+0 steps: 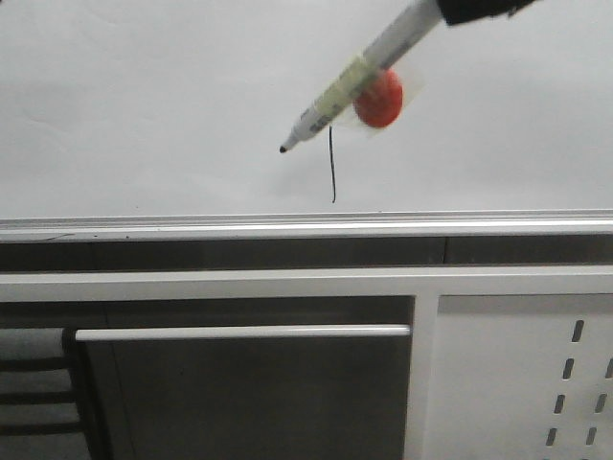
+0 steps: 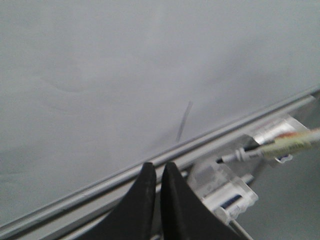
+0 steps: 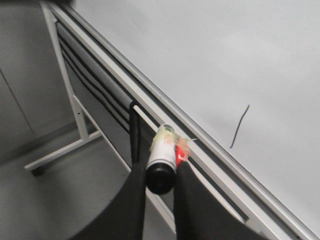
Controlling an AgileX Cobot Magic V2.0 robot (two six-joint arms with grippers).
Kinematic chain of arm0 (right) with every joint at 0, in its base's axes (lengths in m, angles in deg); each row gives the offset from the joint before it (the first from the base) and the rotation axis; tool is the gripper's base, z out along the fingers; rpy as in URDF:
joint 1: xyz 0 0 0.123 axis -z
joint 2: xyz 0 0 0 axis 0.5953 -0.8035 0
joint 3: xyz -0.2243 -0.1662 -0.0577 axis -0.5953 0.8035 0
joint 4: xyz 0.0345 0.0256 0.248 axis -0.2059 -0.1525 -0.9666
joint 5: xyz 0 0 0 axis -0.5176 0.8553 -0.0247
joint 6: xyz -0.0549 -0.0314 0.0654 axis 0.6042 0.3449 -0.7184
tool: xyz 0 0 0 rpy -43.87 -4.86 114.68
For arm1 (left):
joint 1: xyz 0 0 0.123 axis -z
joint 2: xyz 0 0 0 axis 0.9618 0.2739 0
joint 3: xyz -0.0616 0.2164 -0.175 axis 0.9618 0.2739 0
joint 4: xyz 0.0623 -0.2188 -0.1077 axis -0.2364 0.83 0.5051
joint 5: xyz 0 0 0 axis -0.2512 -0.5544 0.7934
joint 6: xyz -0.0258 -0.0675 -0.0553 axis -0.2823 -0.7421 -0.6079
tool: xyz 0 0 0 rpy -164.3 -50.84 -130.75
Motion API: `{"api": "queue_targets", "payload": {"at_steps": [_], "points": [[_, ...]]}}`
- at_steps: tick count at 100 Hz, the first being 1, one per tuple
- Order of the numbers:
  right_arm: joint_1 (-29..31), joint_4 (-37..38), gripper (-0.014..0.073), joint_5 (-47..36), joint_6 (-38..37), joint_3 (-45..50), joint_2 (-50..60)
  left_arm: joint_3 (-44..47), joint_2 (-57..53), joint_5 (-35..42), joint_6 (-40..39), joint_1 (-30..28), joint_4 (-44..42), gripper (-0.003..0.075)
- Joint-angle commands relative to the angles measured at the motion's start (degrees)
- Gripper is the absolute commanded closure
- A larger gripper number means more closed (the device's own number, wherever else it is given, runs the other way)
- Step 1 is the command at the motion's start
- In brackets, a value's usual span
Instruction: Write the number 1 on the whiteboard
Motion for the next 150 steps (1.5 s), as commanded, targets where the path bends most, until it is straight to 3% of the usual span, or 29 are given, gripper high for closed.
{"api": "queue_targets", "payload": {"at_steps": [1,10,21,40,72,116,128,145,150], "points": [[-0.07,-0.86,0.0636,2.14,0.23,-4.39,0.56,-3.55,2.12,-7.82,5.00,-0.25,5.19,0.0624],[-0.07,-1.14,0.0636,6.04,0.23,-7.27,-0.67,-5.96,5.37,-13.78,7.08,-0.25,6.11,0.0449],[-0.07,-2.02,0.0637,10.05,0.23,-10.66,-2.29,-7.75,8.84,-17.30,9.00,-0.25,5.84,0.0335],[-0.07,-2.94,0.0637,16.39,0.23,-15.93,-5.93,-10.21,12.95,-21.10,15.57,3.07,5.84,0.0333],[-0.29,-4.40,0.0638,18.77,0.23,-20.41,-10.12,-10.61,14.93,-11.33,21.69,13.48,5.15,0.0332],[-0.29,-11.31,0.0638,22.10,4.90,-21.42,-10.48,-10.61,14.93,-8.62,21.69,14.43,3.71,0.0336],[-0.29,-11.54,0.0638,22.10,4.90,-21.42,-10.48,-10.61,14.93,-8.88,21.69,14.43,3.71,0.0426],[-0.29,-11.54,0.0637,21.99,4.90,-21.42,-10.48,-10.61,14.93,-9.00,21.69,14.43,3.71,0.0717],[-0.29,-11.54,0.0634,21.99,4.90,-21.42,-10.48,-10.61,14.93,-9.10,21.69,14.43,3.55,0.0741]]}}
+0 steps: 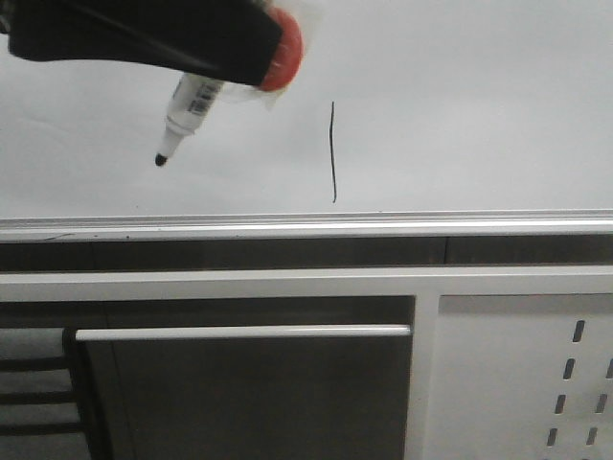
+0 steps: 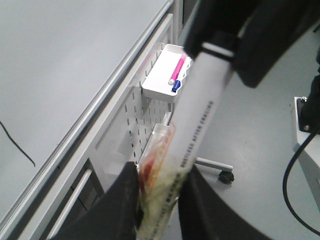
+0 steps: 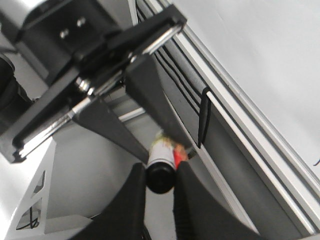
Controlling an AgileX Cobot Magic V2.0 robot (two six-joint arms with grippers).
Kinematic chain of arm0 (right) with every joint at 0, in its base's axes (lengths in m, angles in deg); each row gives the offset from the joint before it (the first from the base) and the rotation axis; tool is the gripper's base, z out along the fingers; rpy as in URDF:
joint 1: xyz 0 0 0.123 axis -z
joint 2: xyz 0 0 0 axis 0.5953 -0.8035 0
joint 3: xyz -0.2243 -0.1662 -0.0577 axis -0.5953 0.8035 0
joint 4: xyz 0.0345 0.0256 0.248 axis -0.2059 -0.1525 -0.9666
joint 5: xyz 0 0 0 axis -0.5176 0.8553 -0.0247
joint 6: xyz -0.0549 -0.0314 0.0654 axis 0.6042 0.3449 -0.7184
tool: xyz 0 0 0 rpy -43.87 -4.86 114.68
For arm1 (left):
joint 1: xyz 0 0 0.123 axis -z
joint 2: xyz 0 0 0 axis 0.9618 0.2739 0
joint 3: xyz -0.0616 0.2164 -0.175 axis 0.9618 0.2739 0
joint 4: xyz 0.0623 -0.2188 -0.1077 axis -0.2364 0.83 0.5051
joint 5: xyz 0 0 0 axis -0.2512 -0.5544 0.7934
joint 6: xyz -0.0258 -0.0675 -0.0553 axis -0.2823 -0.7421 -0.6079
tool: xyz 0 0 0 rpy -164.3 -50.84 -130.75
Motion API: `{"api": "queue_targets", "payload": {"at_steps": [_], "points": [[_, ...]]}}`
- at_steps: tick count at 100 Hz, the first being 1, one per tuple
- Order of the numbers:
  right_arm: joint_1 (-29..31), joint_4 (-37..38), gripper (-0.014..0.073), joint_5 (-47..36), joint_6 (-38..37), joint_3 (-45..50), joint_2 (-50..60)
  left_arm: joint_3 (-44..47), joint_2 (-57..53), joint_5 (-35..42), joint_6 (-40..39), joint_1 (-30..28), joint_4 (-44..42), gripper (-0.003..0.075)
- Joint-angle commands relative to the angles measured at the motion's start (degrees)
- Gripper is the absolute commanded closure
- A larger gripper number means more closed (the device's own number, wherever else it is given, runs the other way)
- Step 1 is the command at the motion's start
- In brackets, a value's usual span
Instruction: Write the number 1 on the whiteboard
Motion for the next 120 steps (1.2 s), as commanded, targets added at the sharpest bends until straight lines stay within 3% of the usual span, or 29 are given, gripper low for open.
{"api": "queue_targets", "payload": {"at_steps": [1,13,25,39,51,63,87,101,120], "points": [[-0.07,-2.58,0.0634,-1.13,0.85,-2.09,0.52,-1.89,-0.82,1.69,-0.86,0.17,3.02,0.0741],[0.03,-2.58,0.0573,-0.15,0.85,-2.09,0.52,-1.89,-0.82,2.02,-1.07,0.17,3.02,0.0741],[0.03,-2.58,0.0392,-0.18,0.74,-2.09,0.52,-1.89,-0.82,3.86,-2.34,0.17,3.02,0.0741],[2.81,-1.91,0.0269,-0.96,-1.94,-2.09,0.84,-1.50,-1.04,8.35,-5.18,0.17,3.02,0.0741],[8.78,-1.44,0.0259,-0.86,-4.86,-2.09,2.31,0.19,-2.23,14.60,-6.08,0.17,5.55,0.0741],[14.72,-1.44,0.0259,-0.72,-6.55,-1.98,3.69,2.31,-4.23,26.62,-5.42,0.17,13.75,0.0741],[17.00,-1.76,0.0259,-2.55,-6.55,-1.90,4.34,2.68,-3.92,39.41,-5.42,0.17,18.46,0.0741],[17.00,-1.90,0.0260,-5.12,-6.55,-1.90,4.34,1.32,-2.37,45.33,-7.89,0.17,17.76,0.0741],[17.00,-1.90,0.0260,-7.03,-6.55,-1.87,4.34,-2.77,2.32,47.04,-16.31,0.17,8.64,0.0741]]}}
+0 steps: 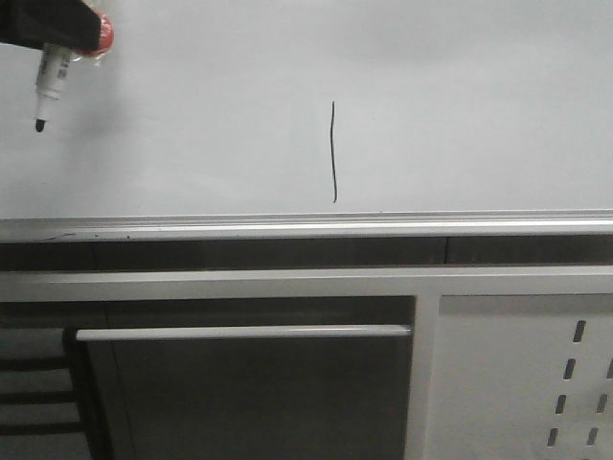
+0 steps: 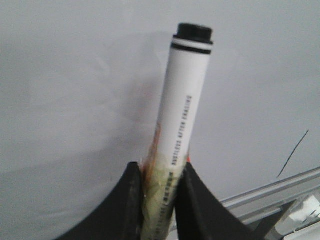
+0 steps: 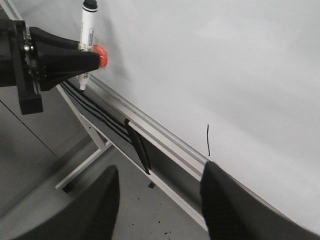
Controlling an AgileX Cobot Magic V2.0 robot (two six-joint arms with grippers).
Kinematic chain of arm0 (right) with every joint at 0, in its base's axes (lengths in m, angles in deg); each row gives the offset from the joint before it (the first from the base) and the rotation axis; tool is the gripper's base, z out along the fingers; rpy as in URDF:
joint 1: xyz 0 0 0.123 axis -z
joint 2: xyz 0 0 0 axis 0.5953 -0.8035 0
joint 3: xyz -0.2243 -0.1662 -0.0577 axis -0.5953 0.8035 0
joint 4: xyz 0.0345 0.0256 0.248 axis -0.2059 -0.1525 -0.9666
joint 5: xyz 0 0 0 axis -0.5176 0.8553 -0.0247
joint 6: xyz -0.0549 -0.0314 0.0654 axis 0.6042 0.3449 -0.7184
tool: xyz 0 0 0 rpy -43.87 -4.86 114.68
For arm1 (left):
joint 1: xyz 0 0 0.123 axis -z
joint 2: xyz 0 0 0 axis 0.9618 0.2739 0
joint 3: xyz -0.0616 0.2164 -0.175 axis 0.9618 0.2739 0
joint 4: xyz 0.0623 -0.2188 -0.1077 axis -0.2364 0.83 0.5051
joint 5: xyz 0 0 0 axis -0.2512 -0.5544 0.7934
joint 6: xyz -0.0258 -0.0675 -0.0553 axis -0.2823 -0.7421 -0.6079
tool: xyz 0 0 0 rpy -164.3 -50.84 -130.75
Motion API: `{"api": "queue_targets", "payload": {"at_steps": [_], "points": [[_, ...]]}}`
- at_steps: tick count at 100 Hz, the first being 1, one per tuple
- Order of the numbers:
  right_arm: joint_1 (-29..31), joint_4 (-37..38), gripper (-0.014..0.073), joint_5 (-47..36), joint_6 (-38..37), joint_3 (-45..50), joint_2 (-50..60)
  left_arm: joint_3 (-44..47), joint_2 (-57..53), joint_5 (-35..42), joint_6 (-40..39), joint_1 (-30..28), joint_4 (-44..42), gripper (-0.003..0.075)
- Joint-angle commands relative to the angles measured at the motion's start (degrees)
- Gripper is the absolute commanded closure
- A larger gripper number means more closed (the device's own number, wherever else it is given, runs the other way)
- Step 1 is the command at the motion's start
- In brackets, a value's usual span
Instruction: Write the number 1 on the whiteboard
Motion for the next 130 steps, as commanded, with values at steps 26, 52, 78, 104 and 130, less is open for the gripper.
{"api": "queue_targets", "payload": {"at_steps": [26,52,78,104,130], "points": [[0.39,-1.82,0.0260,-3.82,-0.06,-1.73,1.06,-7.26,4.91,6.68,-11.91,0.06,-11.89,0.0741],[0.39,-1.82,0.0260,-3.82,0.04,-1.73,1.06,-7.55,6.55,9.09,-13.06,0.06,-12.66,0.0738],[0.39,-1.82,0.0260,-3.60,0.04,-1.73,1.06,-7.55,6.89,9.85,-13.06,0.06,-11.19,0.0456],[0.39,-1.82,0.0260,-2.76,0.04,-1.73,1.06,-7.55,6.99,12.87,-13.06,0.06,-10.45,0.0317],[0.39,-0.12,0.0260,-0.88,0.04,-1.73,1.19,-5.21,3.48,5.55,-10.88,0.06,-7.18,0.0254]]}}
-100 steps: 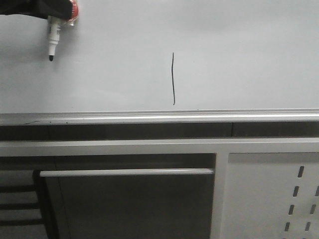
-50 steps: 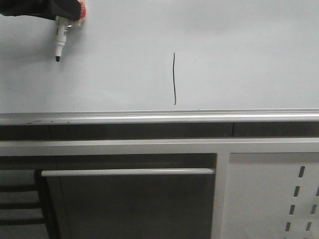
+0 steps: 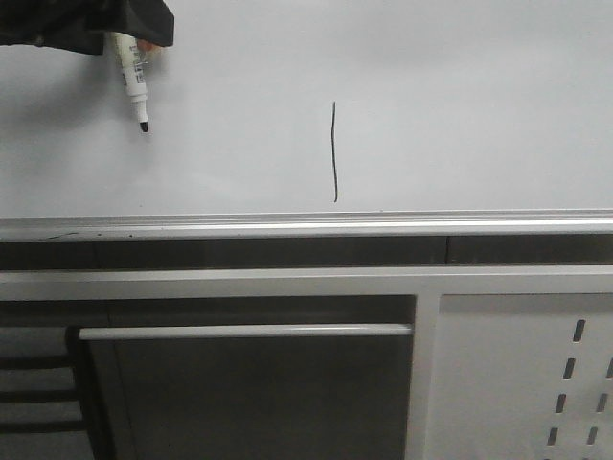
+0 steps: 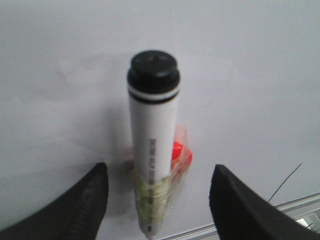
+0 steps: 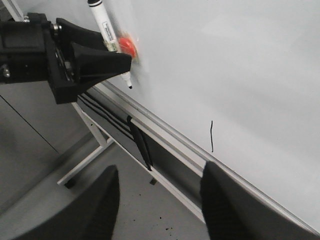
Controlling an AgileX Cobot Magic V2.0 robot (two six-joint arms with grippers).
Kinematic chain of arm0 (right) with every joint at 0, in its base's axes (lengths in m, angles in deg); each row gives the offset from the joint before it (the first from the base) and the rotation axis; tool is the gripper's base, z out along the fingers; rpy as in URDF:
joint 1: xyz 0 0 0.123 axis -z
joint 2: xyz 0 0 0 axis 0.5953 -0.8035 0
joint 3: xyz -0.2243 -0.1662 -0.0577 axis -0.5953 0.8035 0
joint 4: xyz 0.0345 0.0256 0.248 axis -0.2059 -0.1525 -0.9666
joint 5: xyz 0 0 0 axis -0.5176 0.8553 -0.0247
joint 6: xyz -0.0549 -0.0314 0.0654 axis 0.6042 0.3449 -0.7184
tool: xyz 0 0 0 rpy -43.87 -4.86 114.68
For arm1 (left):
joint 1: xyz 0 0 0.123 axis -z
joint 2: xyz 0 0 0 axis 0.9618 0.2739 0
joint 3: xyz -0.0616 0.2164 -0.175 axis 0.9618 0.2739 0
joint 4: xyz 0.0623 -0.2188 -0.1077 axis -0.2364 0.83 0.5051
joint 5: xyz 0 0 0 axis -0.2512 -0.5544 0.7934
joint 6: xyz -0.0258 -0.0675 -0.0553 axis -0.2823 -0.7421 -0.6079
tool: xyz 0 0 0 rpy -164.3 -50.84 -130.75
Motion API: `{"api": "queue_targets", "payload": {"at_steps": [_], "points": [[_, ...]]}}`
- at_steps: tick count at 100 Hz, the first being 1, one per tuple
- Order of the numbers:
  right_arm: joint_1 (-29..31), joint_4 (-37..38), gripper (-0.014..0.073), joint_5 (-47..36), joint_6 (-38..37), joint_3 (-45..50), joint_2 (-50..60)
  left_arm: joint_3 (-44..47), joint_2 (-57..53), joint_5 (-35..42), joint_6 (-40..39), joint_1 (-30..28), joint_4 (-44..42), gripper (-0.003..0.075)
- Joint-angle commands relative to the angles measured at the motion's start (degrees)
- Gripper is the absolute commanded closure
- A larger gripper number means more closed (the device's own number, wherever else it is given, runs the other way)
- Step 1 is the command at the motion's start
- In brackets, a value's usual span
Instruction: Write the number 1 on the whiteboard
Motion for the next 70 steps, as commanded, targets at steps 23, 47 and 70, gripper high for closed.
{"api": "queue_targets", "payload": {"at_steps": [23,47,70], "points": [[0.39,0.75,0.0263,-0.45,-0.52,-1.73,1.69,6.90,-14.13,1.51,2.54,-0.92,-1.16,0.0243],[2.30,0.75,0.0583,-3.31,-4.97,0.08,4.17,10.79,-26.08,-5.91,3.81,-0.92,-2.26,0.0464],[2.30,0.63,0.0643,-17.98,-5.14,13.60,18.44,14.48,-35.17,-8.10,5.03,-0.92,-3.82,0.0741]]}}
